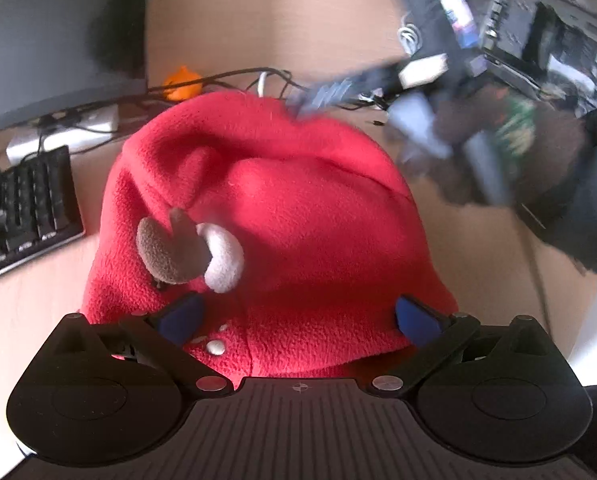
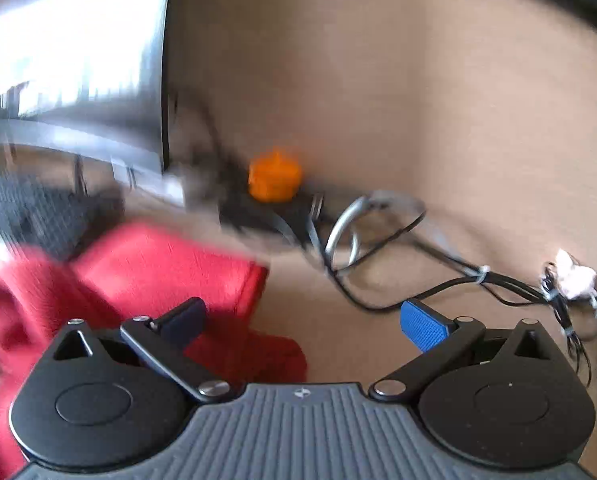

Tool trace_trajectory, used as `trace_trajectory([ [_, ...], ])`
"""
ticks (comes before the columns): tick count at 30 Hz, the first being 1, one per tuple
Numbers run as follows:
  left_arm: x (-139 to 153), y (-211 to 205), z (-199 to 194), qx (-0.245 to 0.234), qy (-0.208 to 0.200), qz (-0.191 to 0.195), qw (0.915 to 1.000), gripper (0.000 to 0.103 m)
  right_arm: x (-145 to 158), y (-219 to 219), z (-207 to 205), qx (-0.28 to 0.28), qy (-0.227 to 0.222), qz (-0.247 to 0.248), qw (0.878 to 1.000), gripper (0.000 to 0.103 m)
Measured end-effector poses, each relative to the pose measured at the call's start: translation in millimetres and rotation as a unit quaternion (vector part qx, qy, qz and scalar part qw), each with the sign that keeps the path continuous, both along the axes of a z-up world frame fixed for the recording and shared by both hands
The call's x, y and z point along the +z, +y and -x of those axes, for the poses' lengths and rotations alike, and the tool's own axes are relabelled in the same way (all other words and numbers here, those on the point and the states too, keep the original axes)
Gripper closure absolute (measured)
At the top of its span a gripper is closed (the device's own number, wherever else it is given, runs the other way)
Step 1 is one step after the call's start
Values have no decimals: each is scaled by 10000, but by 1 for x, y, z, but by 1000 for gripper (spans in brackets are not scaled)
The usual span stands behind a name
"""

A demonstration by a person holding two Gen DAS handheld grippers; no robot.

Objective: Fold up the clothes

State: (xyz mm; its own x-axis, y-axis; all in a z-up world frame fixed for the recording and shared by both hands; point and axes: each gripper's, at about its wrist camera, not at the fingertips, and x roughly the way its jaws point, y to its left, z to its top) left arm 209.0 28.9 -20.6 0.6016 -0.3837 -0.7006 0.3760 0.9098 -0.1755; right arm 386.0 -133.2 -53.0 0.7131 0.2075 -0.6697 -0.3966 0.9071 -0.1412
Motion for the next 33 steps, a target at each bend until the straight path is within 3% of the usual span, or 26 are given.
trace_trajectory([
  [1,0,-1,0,17,-5,-10,10000,0,-12,3,-3,-27,52,174,9998,0],
  [3,-1,-3,0,50,-13,-44,10000,0,-23,-6,-9,-147,193,-98,9997,0],
  [9,-4,-11,-6,176,58,-151,9997,0,-32,-24,-15,-220,396,-565,9974,0],
  [12,1,-14,-12,216,196,-216,9993,0,-30,-22,-13,-302,379,-521,9975,0],
  [14,13,-6,-12,226,336,59,9992,0,-27,-19,-11,-360,350,-449,9977,0],
  [16,30,9,-10,189,304,689,9970,0,-24,-16,-9,-418,320,-377,9979,0],
  [19,46,34,-5,205,-234,729,9969,0,-17,-15,-5,-566,258,-326,9975,0],
  [20,52,42,-3,211,-418,730,9962,0,-11,-22,1,-713,281,-523,9957,0],
  [23,43,67,-15,523,-555,547,9956,0,1,-66,32,-1219,767,-2044,9682,0],
  [26,25,90,-33,607,-339,812,9943,0,12,-106,64,-1654,1218,-3447,9160,0],
  [28,10,98,-45,494,-167,1017,9935,0,4,-113,93,-1713,1428,-3942,8916,0],
  [33,-16,83,-62,-127,-39,1119,9936,0,-28,-93,125,-1891,1821,-4626,8468,3],
])
